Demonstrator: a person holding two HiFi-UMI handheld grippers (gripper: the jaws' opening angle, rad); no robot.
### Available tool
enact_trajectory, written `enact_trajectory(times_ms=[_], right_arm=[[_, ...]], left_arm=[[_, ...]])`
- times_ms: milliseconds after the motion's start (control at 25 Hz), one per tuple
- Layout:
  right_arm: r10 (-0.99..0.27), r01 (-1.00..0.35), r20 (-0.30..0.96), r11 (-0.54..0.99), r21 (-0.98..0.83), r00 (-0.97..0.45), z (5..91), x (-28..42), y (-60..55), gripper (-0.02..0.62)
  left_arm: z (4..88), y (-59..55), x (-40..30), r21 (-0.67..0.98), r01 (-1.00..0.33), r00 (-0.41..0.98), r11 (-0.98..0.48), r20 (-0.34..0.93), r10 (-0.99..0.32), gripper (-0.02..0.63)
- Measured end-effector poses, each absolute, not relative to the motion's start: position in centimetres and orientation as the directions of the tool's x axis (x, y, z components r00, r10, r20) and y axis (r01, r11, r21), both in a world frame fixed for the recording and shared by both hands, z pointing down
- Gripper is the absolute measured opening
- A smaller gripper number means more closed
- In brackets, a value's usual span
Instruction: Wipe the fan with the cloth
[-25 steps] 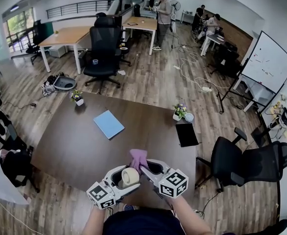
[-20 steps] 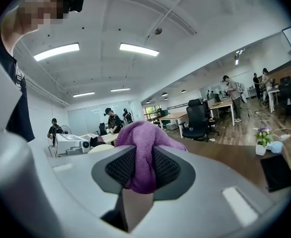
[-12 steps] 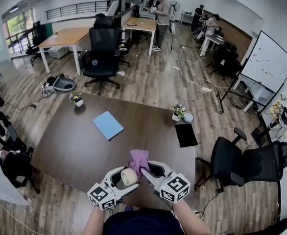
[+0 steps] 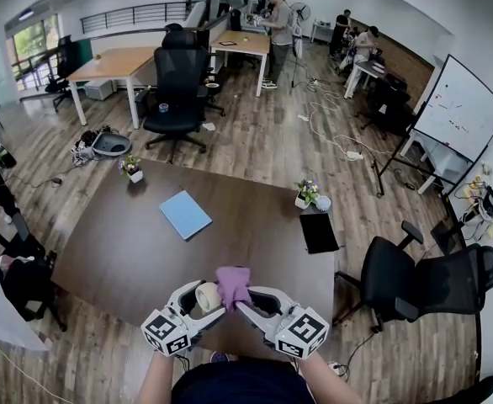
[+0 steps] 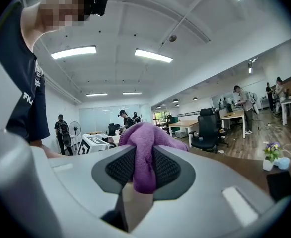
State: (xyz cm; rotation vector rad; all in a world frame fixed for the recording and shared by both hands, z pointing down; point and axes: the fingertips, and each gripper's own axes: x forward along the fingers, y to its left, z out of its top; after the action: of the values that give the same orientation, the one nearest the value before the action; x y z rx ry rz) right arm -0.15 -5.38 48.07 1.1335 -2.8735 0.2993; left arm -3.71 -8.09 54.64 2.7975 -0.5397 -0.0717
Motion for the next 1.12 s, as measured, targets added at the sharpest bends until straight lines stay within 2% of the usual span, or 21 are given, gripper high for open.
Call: enact_trajectory(times_ms=[400,600,1120], right_arm=[[-0.602,-0.612,0.114,0.785,-0.098,-0.79,47.4,-2.2,-4.4,0.104],[-0.541,-0.552,0.114,0.827,-0.105,-0.833,47.4,-4.0,-3.8,0.104],[-0.719,-0.742,0.181,0.656,-0.141,-0.671,50.0,0.1,-8.4,0.104]], left_arm=[[56.3,-6.6,-2.1,0.168,-0.333,0.941,-0.928,0.119,-0.316,0.379],[57.4,-6.2,-1.3,0.16,-0.319,0.941,-0.934,0.171,-0.292,0.379],[56.9,-4.5,-1.0,0.193,-0.256,0.965,-0.947,0.11,-0.238,0.379]])
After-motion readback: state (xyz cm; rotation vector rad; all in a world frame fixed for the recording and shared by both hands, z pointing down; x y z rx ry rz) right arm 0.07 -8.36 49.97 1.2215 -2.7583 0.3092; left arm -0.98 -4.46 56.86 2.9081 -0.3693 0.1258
